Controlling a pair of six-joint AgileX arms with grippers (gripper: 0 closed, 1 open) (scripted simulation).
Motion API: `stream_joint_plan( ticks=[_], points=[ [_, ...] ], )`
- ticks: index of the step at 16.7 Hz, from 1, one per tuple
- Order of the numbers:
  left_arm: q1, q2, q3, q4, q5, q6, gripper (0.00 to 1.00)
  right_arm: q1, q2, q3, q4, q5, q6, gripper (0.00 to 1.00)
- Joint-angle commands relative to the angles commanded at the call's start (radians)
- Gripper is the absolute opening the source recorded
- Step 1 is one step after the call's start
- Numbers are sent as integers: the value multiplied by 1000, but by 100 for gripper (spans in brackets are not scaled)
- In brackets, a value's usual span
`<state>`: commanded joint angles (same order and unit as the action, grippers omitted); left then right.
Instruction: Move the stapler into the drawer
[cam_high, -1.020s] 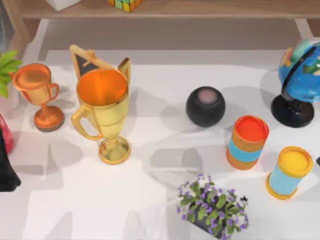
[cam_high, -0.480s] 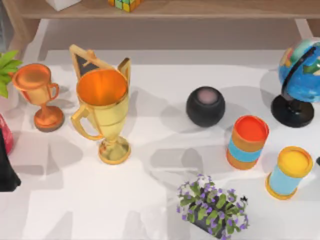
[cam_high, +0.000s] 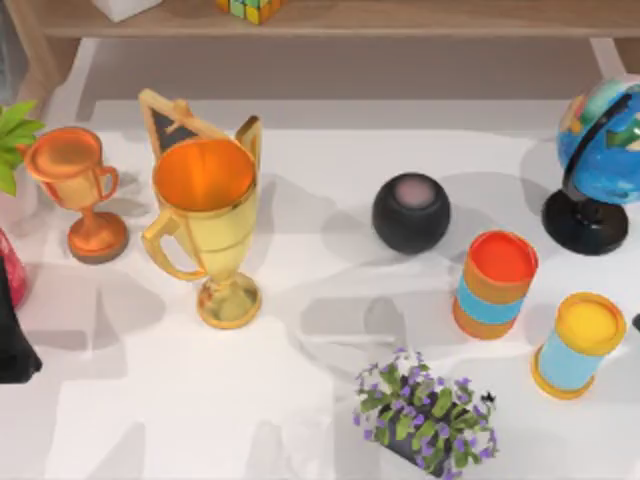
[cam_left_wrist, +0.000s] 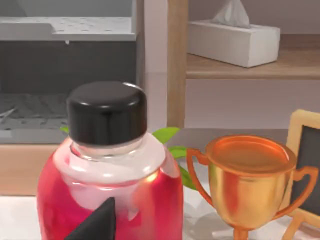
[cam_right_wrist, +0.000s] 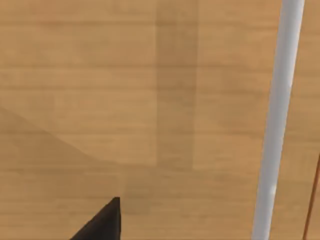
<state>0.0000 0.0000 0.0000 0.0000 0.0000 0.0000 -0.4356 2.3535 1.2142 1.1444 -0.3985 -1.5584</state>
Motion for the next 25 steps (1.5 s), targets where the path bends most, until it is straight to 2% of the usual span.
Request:
stream_joint_plan(
  ticks=[11, 21, 25],
  points=[
    [0, 0, 0, 0, 0, 0, 100, 0, 0, 0, 0, 0, 0, 2],
    [0, 0, 0, 0, 0, 0, 100, -5, -1, -4, 0, 0, 2, 0],
    [0, 0, 0, 0, 0, 0, 100, -31, -49, -108, 58, -23, 3, 0]
  ],
)
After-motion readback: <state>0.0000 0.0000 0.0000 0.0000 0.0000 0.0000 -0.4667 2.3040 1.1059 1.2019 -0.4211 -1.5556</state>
